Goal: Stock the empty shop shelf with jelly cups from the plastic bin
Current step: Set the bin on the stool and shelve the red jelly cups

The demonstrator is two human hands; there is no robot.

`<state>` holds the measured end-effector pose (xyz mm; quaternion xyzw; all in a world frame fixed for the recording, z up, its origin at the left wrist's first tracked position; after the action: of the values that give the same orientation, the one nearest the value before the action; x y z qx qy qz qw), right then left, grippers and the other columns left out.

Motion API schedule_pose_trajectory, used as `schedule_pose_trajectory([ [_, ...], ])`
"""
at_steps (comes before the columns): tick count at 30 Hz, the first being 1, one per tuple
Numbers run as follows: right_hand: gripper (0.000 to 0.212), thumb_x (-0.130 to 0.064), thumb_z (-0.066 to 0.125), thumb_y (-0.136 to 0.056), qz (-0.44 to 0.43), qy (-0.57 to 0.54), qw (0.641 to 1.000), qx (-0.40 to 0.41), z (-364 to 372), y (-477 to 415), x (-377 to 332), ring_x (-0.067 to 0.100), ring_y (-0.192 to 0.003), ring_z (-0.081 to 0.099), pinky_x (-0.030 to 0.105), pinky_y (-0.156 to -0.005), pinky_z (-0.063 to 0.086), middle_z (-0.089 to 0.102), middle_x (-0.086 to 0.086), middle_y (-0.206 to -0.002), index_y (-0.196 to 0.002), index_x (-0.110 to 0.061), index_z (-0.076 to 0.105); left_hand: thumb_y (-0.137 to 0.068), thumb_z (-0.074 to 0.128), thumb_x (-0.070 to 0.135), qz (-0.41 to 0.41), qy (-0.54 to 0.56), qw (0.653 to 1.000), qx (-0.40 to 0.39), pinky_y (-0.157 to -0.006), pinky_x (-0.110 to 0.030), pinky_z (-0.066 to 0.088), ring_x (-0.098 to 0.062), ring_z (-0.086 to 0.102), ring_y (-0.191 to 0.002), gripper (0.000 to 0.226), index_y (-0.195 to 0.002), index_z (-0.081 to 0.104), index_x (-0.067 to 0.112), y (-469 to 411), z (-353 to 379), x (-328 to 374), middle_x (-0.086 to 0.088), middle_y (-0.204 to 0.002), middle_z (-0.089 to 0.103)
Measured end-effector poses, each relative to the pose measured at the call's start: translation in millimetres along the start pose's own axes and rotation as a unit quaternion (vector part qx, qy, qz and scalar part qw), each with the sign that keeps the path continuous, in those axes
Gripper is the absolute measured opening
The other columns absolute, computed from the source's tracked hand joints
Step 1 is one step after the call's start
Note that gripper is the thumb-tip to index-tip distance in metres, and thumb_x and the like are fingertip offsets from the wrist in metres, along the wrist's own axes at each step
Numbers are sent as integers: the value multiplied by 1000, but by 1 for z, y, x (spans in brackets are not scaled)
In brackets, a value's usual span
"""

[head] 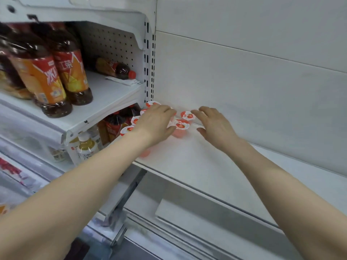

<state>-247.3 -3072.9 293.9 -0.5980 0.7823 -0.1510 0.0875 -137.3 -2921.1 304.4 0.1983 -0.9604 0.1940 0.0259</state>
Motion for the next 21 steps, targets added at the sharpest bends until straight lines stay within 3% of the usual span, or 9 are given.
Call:
schedule_pose_trajectory([
  [8,60,-26,68,-87,-26,14,999,24,-40,44,-117,34,-126,47,43,-102,40,52,11,-137,-142,-12,46,-90,60,33,40,-10,997,58,-106,-35,36,-24,45,-127,51,-136,52,12,110,-56,-32,-5,-137,53],
  [13,58,-29,66,-88,-69,-5,997,18,-31,74,-222,37,-122,49,46,-100,43,54,14,-134,-139,-8,48,-88,56,32,42,-13,998,48,-104,-42,41,-28,51,-120,48,-131,55,9,212,-74,-78,-10,-128,58],
  [21,55,-25,74,-81,-153,-82,985,-19,37,121,-388,35,-111,57,43,-92,49,62,15,-122,-130,-5,57,-88,65,23,-124,11,992,27,-102,-37,34,-32,49,-120,45,-131,57,11,398,-70,-189,-11,-127,58],
])
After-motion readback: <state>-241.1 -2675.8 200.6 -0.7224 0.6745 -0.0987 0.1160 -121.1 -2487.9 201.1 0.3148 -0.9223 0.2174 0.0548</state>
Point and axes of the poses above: each hand's wrist, its own y-axis away from the middle knuckle, its own z-axis out of the palm, x = y × z, the point moved 5 cm from there along -y, towards the middle knuckle
